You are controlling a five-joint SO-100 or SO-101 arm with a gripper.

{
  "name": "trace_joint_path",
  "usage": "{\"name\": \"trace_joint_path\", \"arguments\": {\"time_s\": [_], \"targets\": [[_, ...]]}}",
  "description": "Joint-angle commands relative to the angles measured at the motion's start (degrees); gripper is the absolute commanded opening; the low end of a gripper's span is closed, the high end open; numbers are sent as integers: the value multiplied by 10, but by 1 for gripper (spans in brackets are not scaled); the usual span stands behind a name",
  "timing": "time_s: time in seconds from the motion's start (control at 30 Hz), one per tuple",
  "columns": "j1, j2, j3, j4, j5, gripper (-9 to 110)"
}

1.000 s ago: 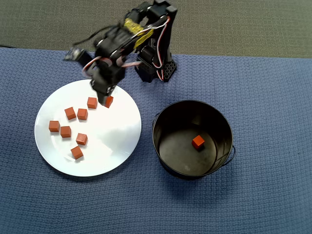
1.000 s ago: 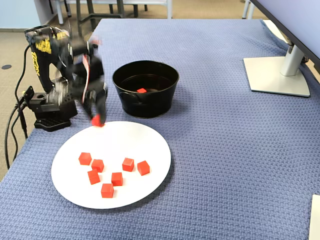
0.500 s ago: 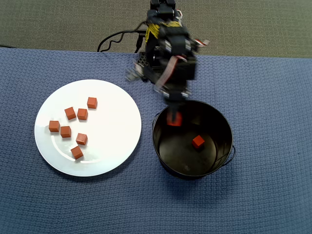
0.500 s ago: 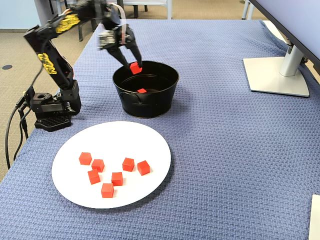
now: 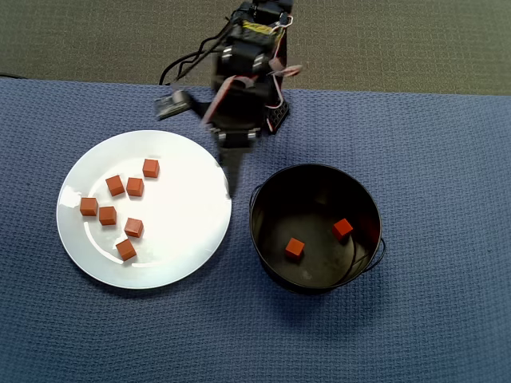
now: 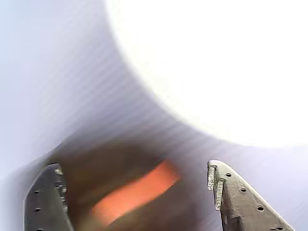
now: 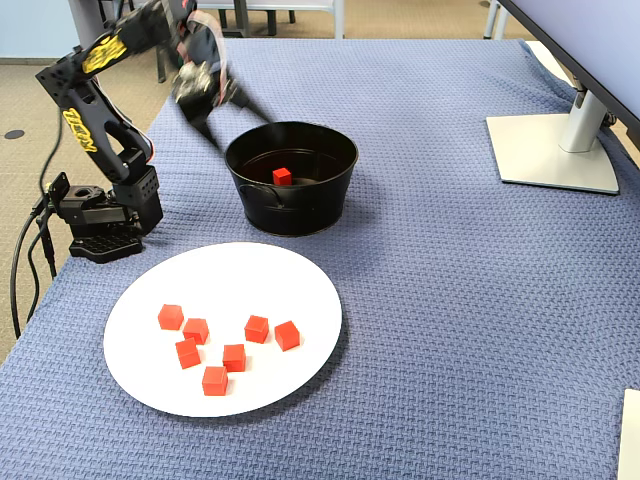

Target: Pick up the red cubes from the white plate and place them in the black recipient

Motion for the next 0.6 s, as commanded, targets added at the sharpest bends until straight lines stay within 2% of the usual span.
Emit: {"name": "trace_joint_path", "arguments": {"time_s": [0.0, 0.3, 0.57], "targets": [[157, 26, 132, -130, -167, 34], [289, -102, 216, -297, -288, 32], [317, -144, 220, -297, -255, 29]]}}
